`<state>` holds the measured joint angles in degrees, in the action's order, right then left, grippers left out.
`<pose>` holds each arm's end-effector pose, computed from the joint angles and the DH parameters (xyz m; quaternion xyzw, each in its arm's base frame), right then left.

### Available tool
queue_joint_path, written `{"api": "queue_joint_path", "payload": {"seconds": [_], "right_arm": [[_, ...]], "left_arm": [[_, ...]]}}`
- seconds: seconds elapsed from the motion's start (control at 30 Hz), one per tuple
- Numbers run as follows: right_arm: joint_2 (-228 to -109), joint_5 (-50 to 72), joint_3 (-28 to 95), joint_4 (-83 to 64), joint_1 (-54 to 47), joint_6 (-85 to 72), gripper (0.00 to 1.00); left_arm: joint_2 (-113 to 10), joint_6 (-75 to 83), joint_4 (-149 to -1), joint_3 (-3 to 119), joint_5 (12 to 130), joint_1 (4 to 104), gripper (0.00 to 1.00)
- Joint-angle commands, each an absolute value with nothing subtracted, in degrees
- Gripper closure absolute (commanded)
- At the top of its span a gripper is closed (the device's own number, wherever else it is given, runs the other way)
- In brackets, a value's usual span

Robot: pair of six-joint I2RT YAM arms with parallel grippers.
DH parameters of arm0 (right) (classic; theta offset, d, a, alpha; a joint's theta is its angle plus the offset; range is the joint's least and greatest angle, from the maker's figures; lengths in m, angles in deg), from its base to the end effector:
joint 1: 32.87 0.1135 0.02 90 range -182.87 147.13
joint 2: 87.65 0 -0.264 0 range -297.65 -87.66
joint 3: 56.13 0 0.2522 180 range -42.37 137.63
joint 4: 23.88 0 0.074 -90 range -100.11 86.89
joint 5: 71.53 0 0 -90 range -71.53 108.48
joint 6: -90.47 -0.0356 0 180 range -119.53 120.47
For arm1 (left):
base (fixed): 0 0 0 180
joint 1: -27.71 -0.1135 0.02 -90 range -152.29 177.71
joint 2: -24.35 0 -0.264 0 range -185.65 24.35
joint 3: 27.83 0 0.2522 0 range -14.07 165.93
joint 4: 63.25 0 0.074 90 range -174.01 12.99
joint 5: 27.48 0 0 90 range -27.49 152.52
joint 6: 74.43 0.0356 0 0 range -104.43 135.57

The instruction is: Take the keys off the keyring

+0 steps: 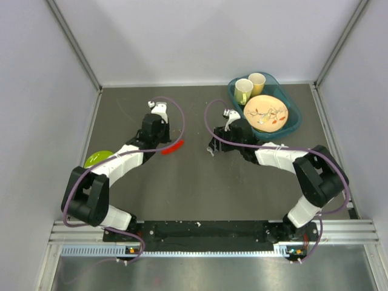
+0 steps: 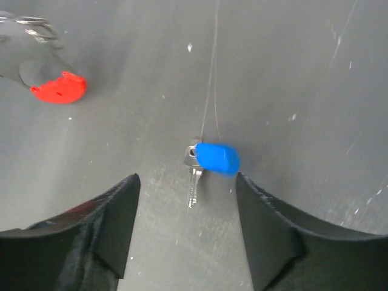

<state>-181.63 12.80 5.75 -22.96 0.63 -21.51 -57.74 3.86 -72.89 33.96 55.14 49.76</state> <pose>0.2847 0.1926 0.1832 -0.1116 0.8710 0.2602 0.4014 0.2936 -0.1140 0.2329 0.0458 0.8634 -0.0917 0.4941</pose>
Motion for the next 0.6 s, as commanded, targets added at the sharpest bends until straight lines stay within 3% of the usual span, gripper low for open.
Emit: {"api": "queue_joint_path", "payload": {"seconds": [0.0,0.03,0.1,0.33,0.53,0.57], "right_arm": [[-177.93,12.94,9.49,-20.84,0.18,-19.22,0.27],[-176.87,12.50,9.40,-19.10,0.18,-18.87,0.22],[-173.64,10.57,9.40,-16.81,0.09,-18.43,0.01],[-162.73,15.13,12.55,2.86,0.27,-21.34,0.01],[-154.21,18.30,13.10,15.90,0.36,-22.82,0.01],[-150.53,18.30,12.83,16.16,0.44,-23.52,0.01]], "left_arm": [[-60.45,2.74,-74.20,37.34,55.66,48.90,1.00],[-61.25,2.82,-74.81,37.87,55.66,48.64,1.00],[-63.53,2.56,-75.08,38.40,55.66,47.84,1.00],[-69.17,-1.39,-80.44,43.49,56.36,44.94,0.99],[-62.15,-1.22,-85.97,45.78,56.54,44.85,0.76],[-60.66,-0.78,-86.76,45.96,57.06,44.85,0.61]]}}
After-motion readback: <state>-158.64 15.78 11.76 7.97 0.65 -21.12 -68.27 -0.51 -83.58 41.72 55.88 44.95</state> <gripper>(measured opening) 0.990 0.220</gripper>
